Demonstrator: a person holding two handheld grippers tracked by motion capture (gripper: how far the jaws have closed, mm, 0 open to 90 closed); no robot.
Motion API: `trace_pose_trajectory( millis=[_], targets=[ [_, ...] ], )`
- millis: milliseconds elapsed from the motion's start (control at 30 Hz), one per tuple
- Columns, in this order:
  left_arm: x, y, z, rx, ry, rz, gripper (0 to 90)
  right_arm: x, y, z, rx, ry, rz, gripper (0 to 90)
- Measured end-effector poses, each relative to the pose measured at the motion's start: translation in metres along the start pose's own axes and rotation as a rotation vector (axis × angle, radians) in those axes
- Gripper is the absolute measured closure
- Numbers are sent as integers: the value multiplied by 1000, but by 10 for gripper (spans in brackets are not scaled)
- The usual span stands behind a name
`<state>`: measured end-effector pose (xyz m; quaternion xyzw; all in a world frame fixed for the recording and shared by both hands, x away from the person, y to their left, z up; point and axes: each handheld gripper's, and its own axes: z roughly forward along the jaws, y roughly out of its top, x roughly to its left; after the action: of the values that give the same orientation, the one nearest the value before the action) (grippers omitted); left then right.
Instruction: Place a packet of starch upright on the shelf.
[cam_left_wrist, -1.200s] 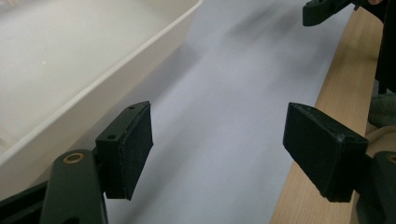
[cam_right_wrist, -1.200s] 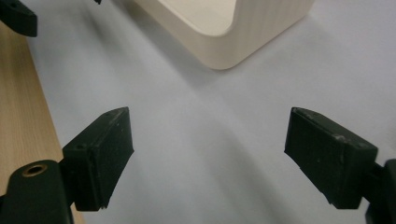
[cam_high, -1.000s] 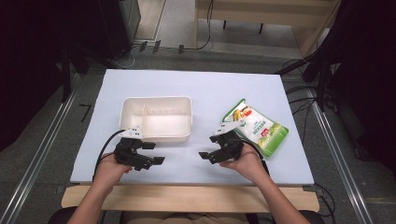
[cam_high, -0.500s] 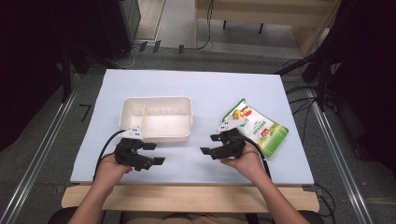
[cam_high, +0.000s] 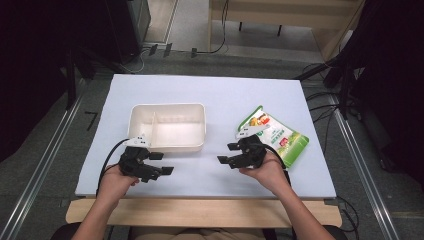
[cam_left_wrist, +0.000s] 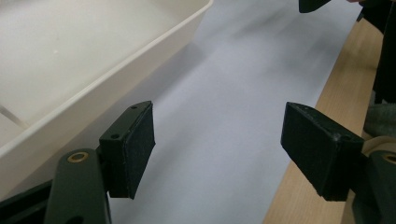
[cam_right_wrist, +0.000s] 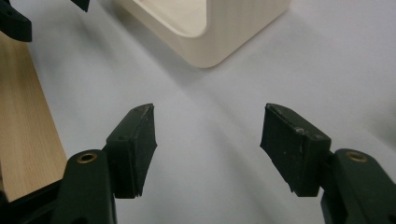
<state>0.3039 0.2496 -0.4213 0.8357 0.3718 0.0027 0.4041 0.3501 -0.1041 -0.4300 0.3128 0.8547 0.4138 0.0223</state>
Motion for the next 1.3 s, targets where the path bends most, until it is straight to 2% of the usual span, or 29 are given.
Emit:
trace_pose_trajectory(
  millis=[100, 167, 300, 500, 533, 700, 800, 900, 933, 1100, 1133, 1167, 1300],
  targets=[
    [-2, -1, 0, -2, 13, 15, 268, -1, 0, -3, 5, -3, -19, 363],
    [-3, -1, 1, 13, 16, 28, 268, -2, 1, -5, -1, 4, -7, 358],
    [-5, -1, 0, 9, 19, 35, 267, -6, 2, -10, 0, 3, 21, 360],
    [-5, -1, 0, 3, 30, 43, 266, -9, 2, -13, -3, 0, 24, 360],
    [-5, -2, -2, -3, 46, 53, 265, -10, 2, -14, 2, -5, 18, 361],
    [-4, -2, -5, -28, 47, 39, 260, -12, 3, -20, 20, -18, 5, 400],
    [-4, -2, -5, -19, 46, 35, 258, -15, 5, -26, 11, -17, 19, 388],
    [-3, -2, -4, -15, 44, 39, 258, -16, 6, -30, 8, -11, 7, 393],
    [-3, -2, -3, -9, 48, 38, 258, -18, 6, -36, 23, -8, -17, 521],
    [-4, -2, -3, -12, 44, 50, 258, -25, 6, -43, 39, -10, -9, 536],
    [-5, -1, -3, -19, 42, 49, 258, -31, 5, -47, 40, -30, 11, 565],
    [-5, -1, -3, -19, 42, 49, 258, -31, 5, -47, 40, -30, 11, 565],
    [-4, -2, -3, -6, 40, 46, 257, -41, 1, -55, 34, -38, 15, 673]
  ],
)
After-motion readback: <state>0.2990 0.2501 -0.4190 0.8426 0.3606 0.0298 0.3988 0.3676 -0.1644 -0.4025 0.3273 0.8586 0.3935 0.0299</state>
